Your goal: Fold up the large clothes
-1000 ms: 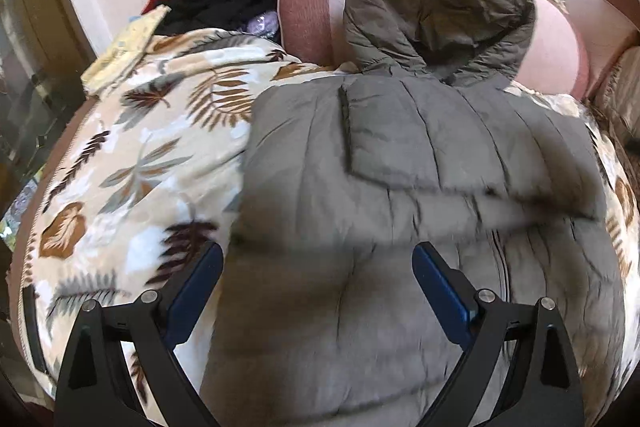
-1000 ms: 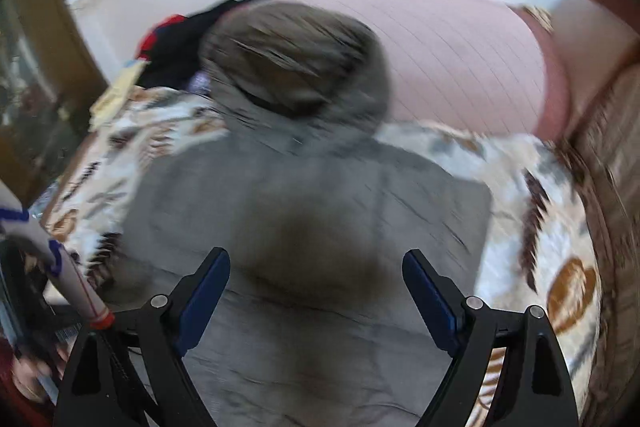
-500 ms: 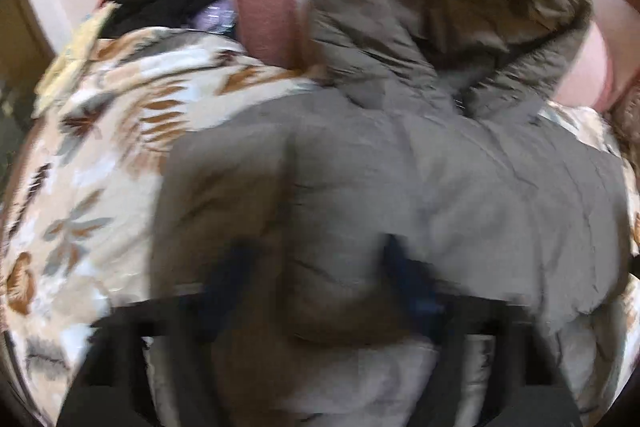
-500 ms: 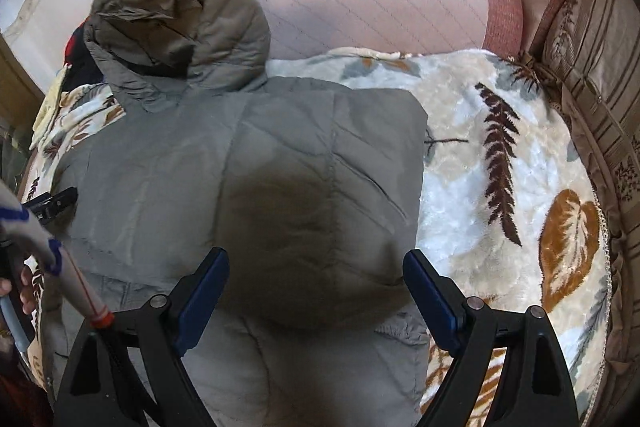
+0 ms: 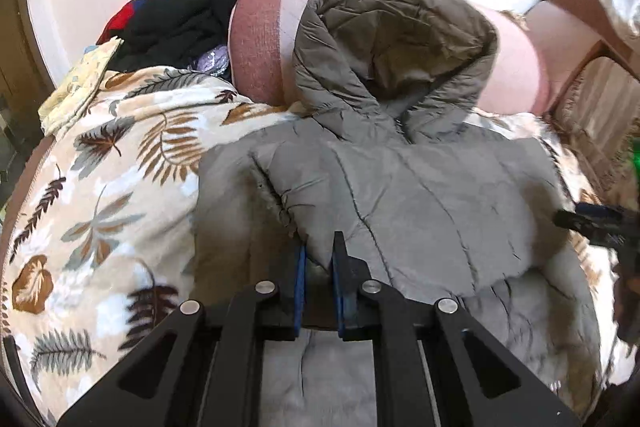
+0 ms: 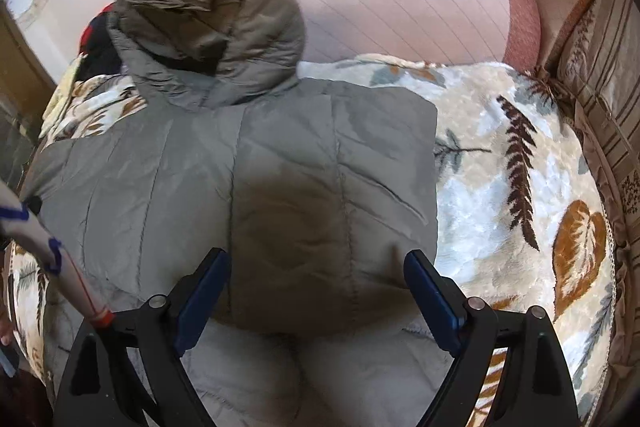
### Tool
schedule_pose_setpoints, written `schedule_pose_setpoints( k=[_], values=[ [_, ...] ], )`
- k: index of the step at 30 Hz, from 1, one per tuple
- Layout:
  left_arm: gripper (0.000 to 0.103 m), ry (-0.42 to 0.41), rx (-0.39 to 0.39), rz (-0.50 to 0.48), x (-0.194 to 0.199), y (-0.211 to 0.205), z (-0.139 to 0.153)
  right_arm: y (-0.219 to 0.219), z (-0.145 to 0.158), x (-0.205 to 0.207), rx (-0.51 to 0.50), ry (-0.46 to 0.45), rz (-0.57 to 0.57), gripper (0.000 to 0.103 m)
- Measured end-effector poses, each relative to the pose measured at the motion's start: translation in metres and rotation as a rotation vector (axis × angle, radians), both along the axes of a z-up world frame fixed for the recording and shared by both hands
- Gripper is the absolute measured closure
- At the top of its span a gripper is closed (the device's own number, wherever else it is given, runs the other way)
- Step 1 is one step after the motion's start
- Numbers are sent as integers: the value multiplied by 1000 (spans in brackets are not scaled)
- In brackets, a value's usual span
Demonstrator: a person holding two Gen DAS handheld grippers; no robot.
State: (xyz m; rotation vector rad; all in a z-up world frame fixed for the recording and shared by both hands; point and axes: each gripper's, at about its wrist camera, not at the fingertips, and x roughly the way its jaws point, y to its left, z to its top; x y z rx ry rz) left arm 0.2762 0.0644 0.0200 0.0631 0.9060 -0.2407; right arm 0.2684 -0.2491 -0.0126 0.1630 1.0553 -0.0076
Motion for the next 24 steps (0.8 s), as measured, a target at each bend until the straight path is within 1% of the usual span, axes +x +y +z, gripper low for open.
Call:
schedule_pose_setpoints(
  k=[2,4,5,7,9,11,13,15,17,18,19,22,24],
  values=[
    [92,5,8,-9,-7,4,-4,6,1,-3,-5,4,14,10],
    [92,33,46,2,-6,5,-21,10,-3,-2,-13,15,21,10],
    [91,61,63,13,-2,6,-35,11,-6,-1,-19,21,20,10],
    [91,90,94,31,3,4,-56,12,-22,3,-34,56,8,10],
    [89,96,125,42,7,-2,-69,10,-40,5,-24,86,-3,8],
    [85,90,146,48,10,-7,-75,7,-55,7,-6,107,-18,5],
    [82,88,149,58,8,-8,-74,3,-63,7,3,112,-27,3],
    [72,78,147,66,3,-6,-67,2,-59,6,1,116,-26,3],
    [33,59,165,74,-3,-3,-58,5,-45,3,-15,112,-1,3],
    [25,41,170,77,-6,-2,-52,6,-36,2,-18,101,13,3],
    [20,18,162,75,-11,0,-43,6,-29,1,-20,90,21,3],
    [19,-9,95,61,-13,2,-20,6,4,8,-22,40,45,3],
    [13,-9,51,66,-8,3,-11,8,21,18,-25,16,60,3]
  ],
)
